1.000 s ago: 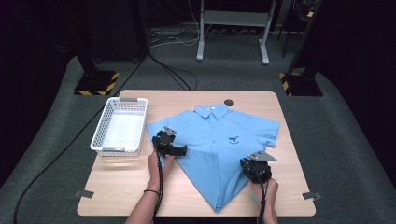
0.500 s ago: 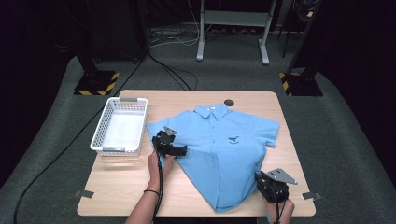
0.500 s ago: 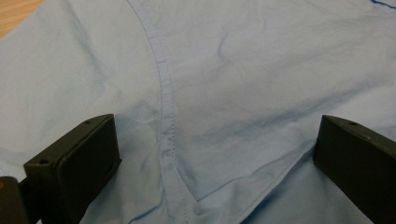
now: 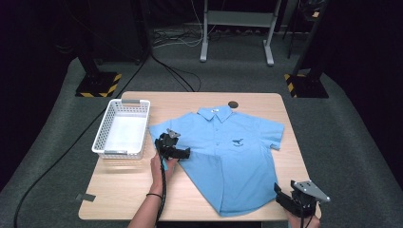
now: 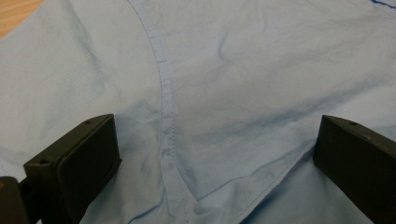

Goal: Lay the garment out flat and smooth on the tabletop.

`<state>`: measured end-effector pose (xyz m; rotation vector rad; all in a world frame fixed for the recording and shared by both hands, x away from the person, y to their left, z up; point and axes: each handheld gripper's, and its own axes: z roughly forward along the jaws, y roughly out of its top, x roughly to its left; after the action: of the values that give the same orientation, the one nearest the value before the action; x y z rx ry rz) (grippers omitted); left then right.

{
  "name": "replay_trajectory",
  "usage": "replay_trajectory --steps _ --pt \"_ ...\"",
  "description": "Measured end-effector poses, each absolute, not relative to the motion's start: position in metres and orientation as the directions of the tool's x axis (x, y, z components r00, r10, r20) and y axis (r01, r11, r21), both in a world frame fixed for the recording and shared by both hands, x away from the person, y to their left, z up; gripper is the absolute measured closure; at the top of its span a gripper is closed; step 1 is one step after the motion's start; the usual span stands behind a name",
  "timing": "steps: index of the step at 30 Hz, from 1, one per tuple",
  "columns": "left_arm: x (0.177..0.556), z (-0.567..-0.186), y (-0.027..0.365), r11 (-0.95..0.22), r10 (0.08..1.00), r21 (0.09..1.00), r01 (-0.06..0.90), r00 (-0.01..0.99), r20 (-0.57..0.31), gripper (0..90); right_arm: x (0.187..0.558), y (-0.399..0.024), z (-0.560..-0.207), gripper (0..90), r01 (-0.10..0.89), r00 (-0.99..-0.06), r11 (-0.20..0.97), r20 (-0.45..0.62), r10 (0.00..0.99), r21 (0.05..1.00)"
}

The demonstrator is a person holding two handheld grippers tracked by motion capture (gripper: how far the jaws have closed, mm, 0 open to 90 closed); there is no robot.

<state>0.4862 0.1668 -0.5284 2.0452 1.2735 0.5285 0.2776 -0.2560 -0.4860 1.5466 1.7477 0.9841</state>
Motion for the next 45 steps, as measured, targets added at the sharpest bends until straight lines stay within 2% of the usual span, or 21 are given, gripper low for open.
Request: replay_trajectory --steps 1,3,12,18,22,23,26,45 --pt "0.486 -0.528 0.167 -0.306 0.896 0.715 0.628 0.444 -0.006 0.2 0.278 -0.256 -0.486 31.1 0.545 -0.142 0.046 0.037 0.989 0.837" --pt "0.486 -0.528 0.167 -0.306 0.896 0.715 0.629 0.443 -0.006 0.2 0.284 -0.255 -0.483 23.7 0.543 -0.147 0.041 0.046 0.988 0.839" --pt "0.486 -0.528 0.167 -0.306 0.896 0.715 0.629 0.443 -0.006 0.2 0.349 -0.23 -0.509 16.3 0.636 -0.224 0.144 0.003 0.975 0.759" --pt "0.487 -0.529 0.166 -0.302 0.897 0.717 0.628 0.441 -0.009 0.2 0.373 -0.215 -0.517 8.8 0.649 -0.281 0.232 -0.055 0.958 0.725" --pt "0.487 -0.529 0.166 -0.302 0.897 0.717 0.628 0.442 -0.009 0.2 0.386 -0.211 -0.518 6.0 0.663 -0.316 0.27 -0.066 0.947 0.699" --pt "0.488 -0.528 0.166 -0.303 0.897 0.716 0.629 0.443 -0.009 0.2 0.393 -0.211 -0.522 2.9 0.673 -0.325 0.273 -0.056 0.944 0.688" --pt "0.49 -0.528 0.166 -0.306 0.896 0.717 0.627 0.445 -0.007 0.2 0.398 -0.216 -0.526 1.7 0.672 -0.322 0.23 -0.002 0.947 0.704" --pt "0.517 -0.528 0.163 -0.31 0.894 0.714 0.627 0.448 -0.006 0.1 0.419 -0.216 -0.527 1.4 0.669 -0.289 0.203 -0.002 0.957 0.715"
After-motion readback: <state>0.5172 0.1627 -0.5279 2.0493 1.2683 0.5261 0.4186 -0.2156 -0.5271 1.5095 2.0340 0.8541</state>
